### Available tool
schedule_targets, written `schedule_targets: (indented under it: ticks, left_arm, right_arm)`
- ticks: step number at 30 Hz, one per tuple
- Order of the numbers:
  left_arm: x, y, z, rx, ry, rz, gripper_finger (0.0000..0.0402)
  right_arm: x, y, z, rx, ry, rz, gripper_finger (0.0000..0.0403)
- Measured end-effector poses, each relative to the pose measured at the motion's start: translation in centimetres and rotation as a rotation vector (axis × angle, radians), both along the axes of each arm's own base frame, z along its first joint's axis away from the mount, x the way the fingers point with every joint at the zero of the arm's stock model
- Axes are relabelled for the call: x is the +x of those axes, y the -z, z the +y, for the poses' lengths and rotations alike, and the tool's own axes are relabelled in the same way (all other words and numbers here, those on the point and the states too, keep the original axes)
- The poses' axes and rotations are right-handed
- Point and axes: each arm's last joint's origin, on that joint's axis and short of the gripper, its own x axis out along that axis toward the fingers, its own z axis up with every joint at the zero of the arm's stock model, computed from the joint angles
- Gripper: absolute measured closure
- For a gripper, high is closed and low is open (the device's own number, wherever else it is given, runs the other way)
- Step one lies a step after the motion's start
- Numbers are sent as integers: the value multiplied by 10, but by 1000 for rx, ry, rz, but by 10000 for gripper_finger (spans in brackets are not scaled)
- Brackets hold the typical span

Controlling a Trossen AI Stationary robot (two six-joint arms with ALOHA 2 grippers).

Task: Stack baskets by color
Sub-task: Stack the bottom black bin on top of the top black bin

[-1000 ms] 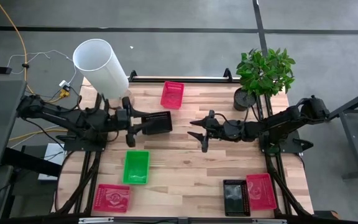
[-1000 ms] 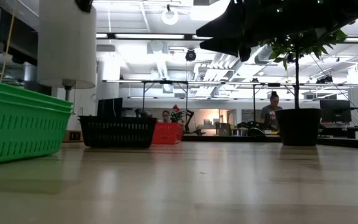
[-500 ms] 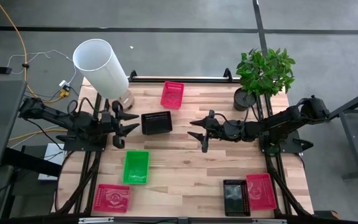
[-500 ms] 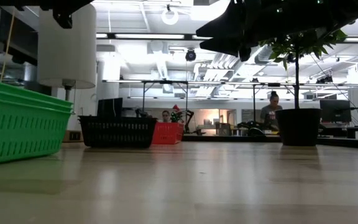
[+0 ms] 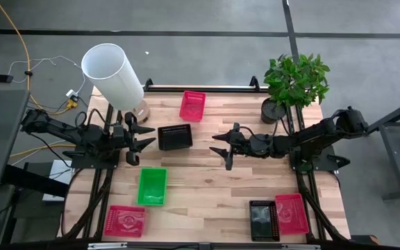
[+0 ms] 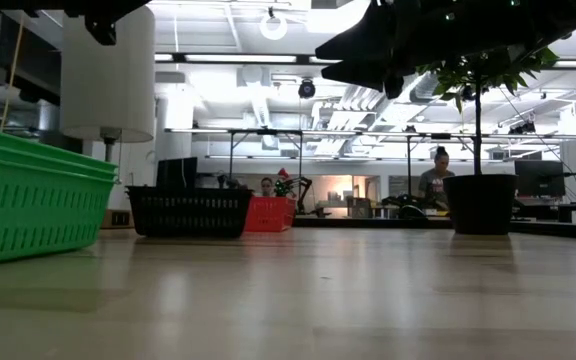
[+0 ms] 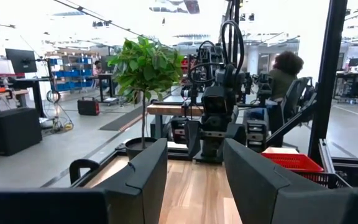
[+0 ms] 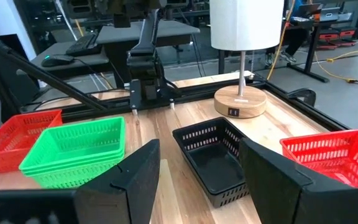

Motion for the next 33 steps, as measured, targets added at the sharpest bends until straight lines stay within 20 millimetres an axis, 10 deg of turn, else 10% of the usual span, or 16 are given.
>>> schedule_targets:
  ticks: [33]
  left_arm:
    - [0,2,0,4,3,19,259]
  right_arm:
    - [0,0,1,5,-39,1,195]
